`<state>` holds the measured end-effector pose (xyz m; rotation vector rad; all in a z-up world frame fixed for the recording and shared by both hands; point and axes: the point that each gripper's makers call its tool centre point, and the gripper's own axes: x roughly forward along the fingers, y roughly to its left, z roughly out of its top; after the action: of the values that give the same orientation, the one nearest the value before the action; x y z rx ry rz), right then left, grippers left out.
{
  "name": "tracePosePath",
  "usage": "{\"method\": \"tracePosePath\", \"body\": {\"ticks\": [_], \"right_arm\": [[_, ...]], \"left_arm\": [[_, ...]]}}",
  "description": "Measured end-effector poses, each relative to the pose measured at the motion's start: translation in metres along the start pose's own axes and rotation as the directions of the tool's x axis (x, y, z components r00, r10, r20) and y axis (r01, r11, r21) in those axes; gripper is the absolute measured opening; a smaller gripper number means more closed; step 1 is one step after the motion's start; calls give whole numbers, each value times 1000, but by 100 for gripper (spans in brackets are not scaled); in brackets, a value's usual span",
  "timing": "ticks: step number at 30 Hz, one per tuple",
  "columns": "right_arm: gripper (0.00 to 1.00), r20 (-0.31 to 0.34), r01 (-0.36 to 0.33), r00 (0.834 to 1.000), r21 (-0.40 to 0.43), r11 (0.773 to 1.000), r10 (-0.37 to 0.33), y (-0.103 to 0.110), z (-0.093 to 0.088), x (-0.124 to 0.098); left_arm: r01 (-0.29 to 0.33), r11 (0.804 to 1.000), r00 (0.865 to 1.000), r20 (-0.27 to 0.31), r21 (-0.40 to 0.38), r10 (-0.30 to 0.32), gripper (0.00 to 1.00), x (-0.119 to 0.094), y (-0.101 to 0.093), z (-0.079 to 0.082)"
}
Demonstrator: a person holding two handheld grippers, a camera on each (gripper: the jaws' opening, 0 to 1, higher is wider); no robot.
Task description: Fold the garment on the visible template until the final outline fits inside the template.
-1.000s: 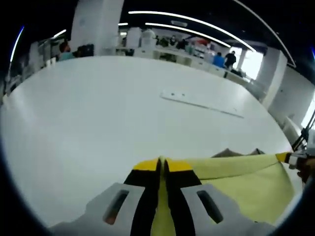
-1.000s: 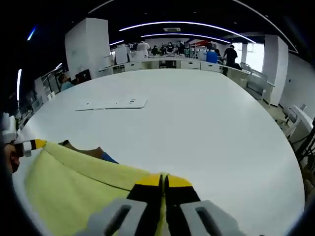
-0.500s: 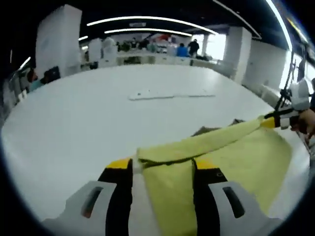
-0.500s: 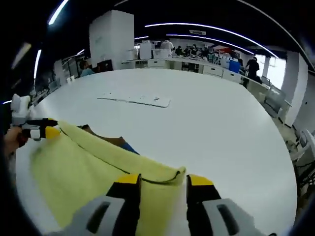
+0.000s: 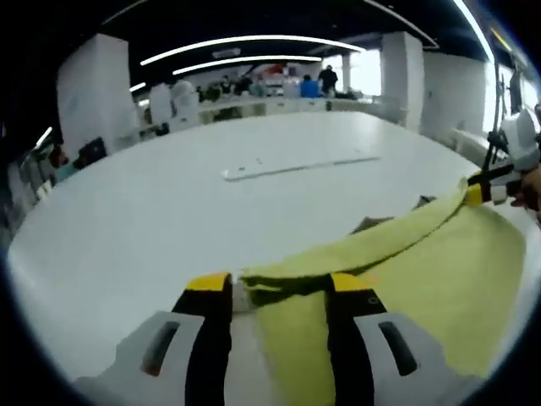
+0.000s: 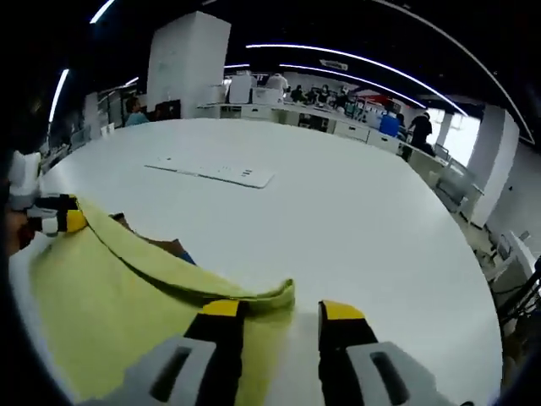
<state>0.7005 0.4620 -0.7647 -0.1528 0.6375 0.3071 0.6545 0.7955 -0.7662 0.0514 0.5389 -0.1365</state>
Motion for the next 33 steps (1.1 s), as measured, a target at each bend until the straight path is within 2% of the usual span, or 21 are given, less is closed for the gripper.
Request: {"method": "tracePosePath", "body": {"ticks": [3, 6, 11, 14, 16, 19, 24, 28, 33], "right_arm": [[30, 44, 23, 999, 47, 999, -26, -3, 9, 2], [31, 39, 34, 999, 35, 999, -35, -5, 11, 7], [34, 25, 18, 999, 81, 997, -21, -3, 11, 2], [38, 15, -4, 1000, 101, 995, 2, -1, 12, -4], [43, 7, -26, 1000, 120, 992, 25, 2, 12, -10], [49, -17, -55, 998, 118, 992, 58, 5, 10, -17], [59, -44, -109, 992, 124, 986, 115, 11, 5, -34], [62, -50, -173, 982, 112, 978, 180, 27, 1, -59], [63, -63, -229, 970, 75, 971, 234, 36, -6, -81]], "left_arm": [[-28, 999, 1000, 5, -22, 28, 39, 2, 3, 3], [-52, 998, 999, 5, -45, 52, 40, 7, 9, 5], [-63, 996, 998, -10, -56, 63, 42, 0, 11, 6], [-41, 995, 999, -9, -86, 40, 44, -8, 9, 7], [-36, 994, 999, -10, -99, 35, 46, -13, 15, 6], [-21, 994, 1000, 2, -106, 21, 50, -27, 15, 10], [67, 994, 998, 4, -87, -67, 60, -55, -6, 8], [107, 989, 994, 15, -99, -106, 61, -77, -4, 7], [151, 985, 988, 39, -88, -148, 64, -108, -6, 6]]}}
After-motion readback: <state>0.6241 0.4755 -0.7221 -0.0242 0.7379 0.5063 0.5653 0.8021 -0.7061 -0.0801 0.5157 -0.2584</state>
